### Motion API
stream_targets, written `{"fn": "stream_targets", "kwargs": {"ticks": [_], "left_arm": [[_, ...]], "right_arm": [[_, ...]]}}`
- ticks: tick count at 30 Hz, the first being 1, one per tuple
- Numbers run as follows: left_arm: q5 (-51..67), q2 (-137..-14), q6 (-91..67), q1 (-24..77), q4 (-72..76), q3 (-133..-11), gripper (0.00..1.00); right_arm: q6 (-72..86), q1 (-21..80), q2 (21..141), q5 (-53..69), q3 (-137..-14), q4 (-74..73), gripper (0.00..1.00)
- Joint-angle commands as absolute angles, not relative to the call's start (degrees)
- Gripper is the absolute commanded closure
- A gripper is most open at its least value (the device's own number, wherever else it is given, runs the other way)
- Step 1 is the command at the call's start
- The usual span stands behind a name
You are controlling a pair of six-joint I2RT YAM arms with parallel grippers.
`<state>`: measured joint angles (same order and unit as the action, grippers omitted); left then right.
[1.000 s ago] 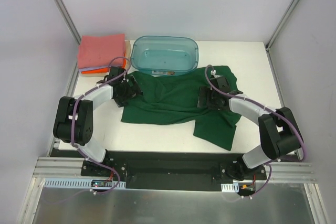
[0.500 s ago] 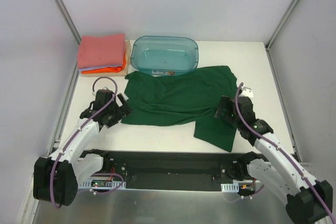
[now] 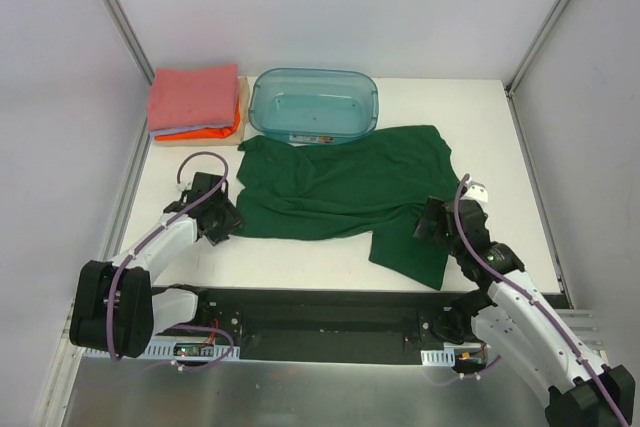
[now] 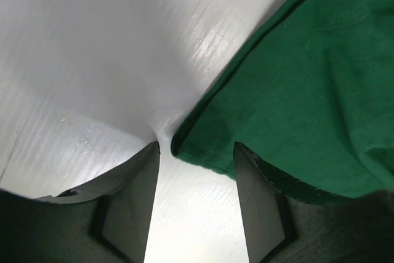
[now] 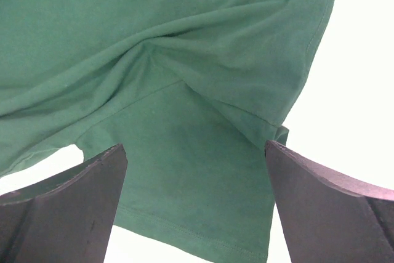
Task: Fold and stack the t-shirts
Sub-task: Flatten out the tshirt
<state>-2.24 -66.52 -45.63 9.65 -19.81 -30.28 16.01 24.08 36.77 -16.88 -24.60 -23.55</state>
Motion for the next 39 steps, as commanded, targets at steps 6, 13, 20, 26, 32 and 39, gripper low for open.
{"fn": "stream_targets", "kwargs": {"ticks": [6,13,20,26,32,39], "left_arm": [[-3.43,-69.43,-47.9,9.4,-14.94,-29.53,0.59],[-2.99,-71.89,-48.08,9.4,-14.15,-29.62,0.86],[-2.11,-69.44,-48.08,9.4,-14.24,-29.18,1.0],[-2.11,-64.17,-47.73,9.4,-14.06,-27.78,1.0],[-3.16,-61.7,-47.37,9.4,-13.97,-27.33,1.0],[-3.95,-61.35,-47.2,9.4,-13.89,-27.25,1.0]], "right_arm": [[16.7,23.91,37.09,-19.24,-25.13,-26.63,0.04],[16.61,23.91,36.48,-19.33,-25.31,-27.33,0.04],[17.14,23.91,35.86,-19.25,-27.33,-33.73,0.04],[19.25,23.91,35.59,-11.28,-30.14,-43.4,0.02],[21.44,24.26,41.82,-0.97,-26.64,-45.53,0.07],[23.99,27.24,47.63,-3.59,-25.48,-44.73,0.2]]}}
